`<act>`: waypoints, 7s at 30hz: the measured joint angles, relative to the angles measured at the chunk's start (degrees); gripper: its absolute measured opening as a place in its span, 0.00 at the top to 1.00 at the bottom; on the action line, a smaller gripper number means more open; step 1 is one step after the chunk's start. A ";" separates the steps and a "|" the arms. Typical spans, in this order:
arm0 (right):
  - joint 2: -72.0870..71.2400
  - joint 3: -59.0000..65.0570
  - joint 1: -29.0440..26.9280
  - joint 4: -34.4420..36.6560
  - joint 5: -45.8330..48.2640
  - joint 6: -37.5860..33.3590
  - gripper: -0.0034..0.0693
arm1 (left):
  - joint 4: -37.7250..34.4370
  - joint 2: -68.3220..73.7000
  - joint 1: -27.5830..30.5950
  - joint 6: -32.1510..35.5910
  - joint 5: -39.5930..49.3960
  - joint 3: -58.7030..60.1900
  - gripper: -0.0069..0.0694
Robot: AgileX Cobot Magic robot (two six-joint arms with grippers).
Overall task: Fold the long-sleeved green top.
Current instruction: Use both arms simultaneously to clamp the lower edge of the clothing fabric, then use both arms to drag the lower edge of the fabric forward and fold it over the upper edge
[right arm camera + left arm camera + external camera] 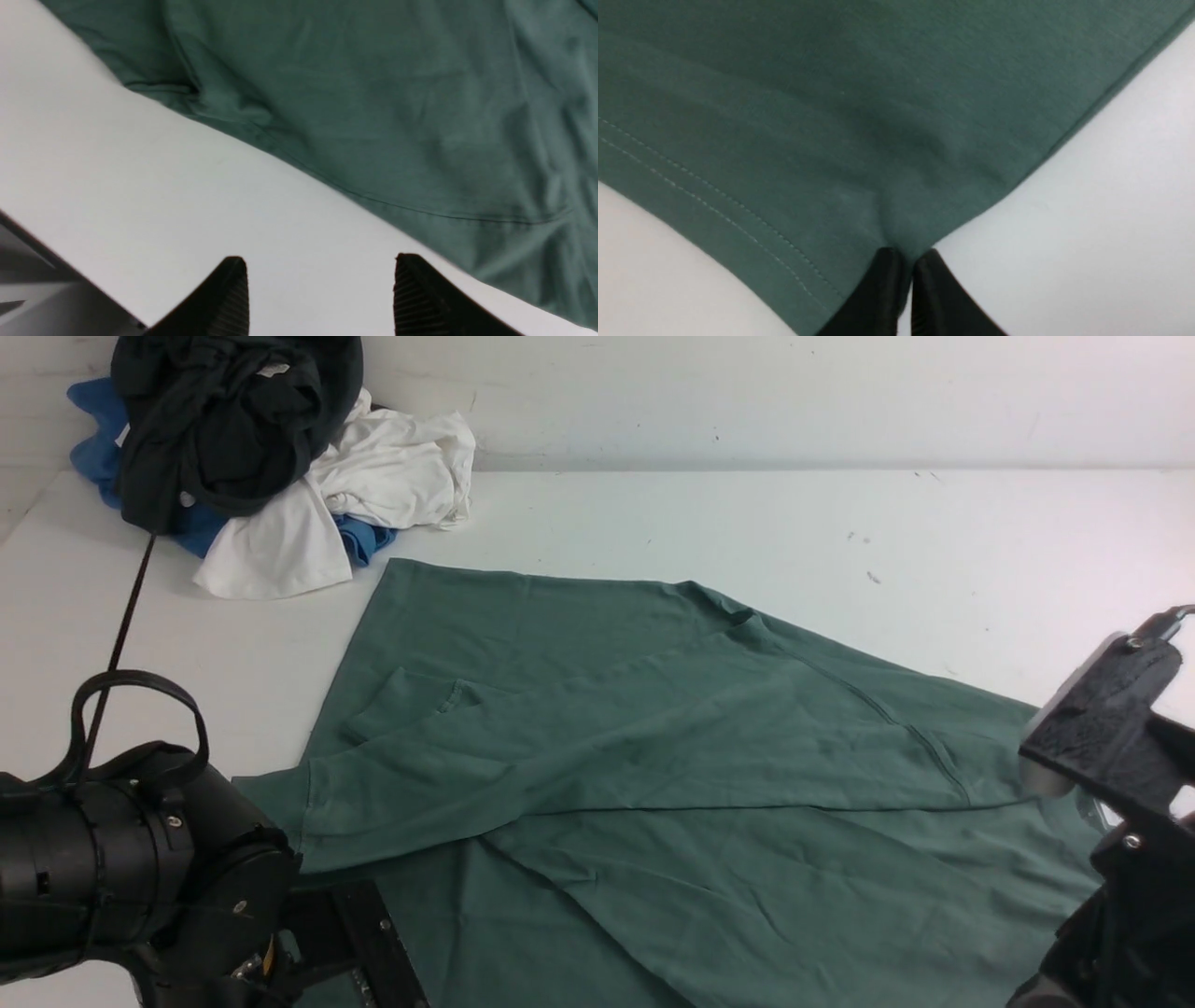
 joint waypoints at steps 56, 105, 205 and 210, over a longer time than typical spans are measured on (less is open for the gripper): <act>14.26 9.83 -7.29 -16.59 -11.17 -3.95 0.40 | -2.94 1.72 6.70 24.63 -5.03 -0.75 0.90; 22.34 16.63 -15.98 -19.77 -19.72 -31.22 0.40 | 1.03 1.72 6.70 24.63 -4.64 -0.55 0.90; 62.59 -58.02 -40.08 14.14 -0.61 -25.38 0.94 | -6.37 44.60 21.44 12.67 -4.60 -78.32 0.89; 65.05 -60.67 -40.08 13.89 -0.44 -25.13 0.94 | -6.37 46.68 21.44 12.10 -7.47 -78.44 0.89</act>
